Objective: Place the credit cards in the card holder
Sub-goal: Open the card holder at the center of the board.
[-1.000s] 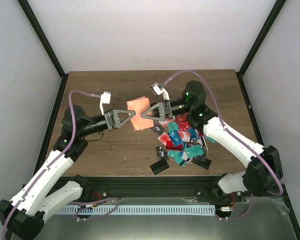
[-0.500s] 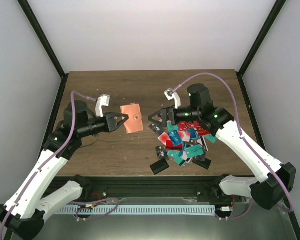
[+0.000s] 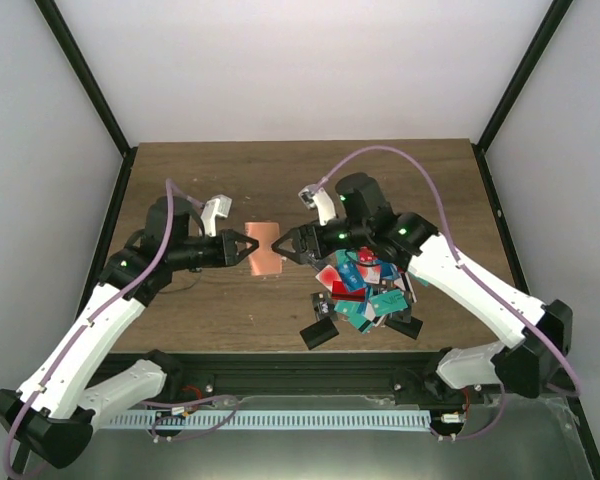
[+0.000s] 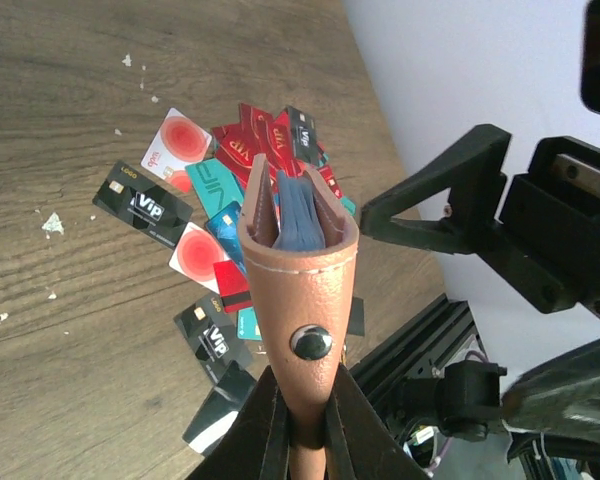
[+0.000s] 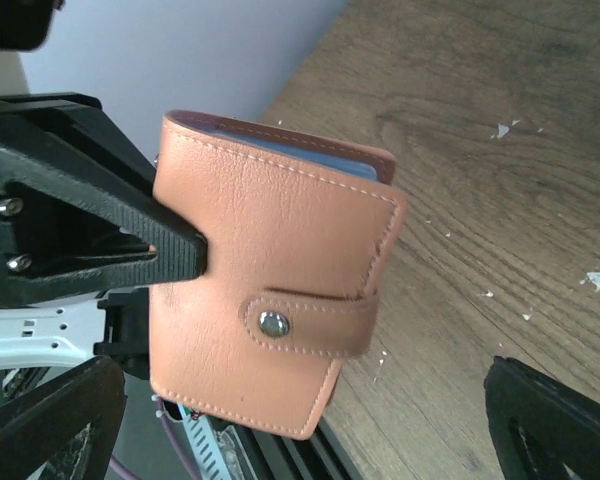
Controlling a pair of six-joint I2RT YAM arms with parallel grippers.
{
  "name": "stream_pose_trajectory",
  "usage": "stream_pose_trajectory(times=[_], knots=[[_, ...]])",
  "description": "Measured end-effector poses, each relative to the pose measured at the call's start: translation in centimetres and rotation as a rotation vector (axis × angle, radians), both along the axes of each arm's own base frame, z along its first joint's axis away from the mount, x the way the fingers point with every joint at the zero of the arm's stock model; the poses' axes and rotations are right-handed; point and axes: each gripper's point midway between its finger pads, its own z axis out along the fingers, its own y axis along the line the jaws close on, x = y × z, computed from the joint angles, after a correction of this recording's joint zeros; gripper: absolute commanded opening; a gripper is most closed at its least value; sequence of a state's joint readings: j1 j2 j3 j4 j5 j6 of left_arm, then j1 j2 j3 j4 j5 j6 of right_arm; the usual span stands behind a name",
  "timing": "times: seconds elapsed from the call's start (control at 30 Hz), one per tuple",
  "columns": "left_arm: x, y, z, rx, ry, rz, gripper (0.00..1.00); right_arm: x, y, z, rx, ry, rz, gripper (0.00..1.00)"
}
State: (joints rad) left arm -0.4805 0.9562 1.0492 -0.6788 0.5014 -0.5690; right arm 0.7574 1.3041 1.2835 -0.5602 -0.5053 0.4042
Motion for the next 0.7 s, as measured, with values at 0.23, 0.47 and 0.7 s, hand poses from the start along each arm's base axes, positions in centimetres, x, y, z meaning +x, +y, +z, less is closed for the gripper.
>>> stream_pose_trajectory(times=[0.23, 0.47, 0.7], knots=[[-0.2, 0.1, -0.3, 0.014, 0.005, -0.008, 0.04, -0.3, 3.6, -1.6, -0.058, 0.008, 0.034, 0.96], [-0.4, 0.2, -0.3, 0.02, 0.003, -0.012, 0.04, 0.3, 3.8, -3.6, -0.124, 0.031, -0.027, 0.89], [-0.3, 0.6, -0.7, 0.04, 0.009, 0.007, 0.04, 1.0, 4.0, -4.1, -0.165, 0.035, -0.056, 0.84]])
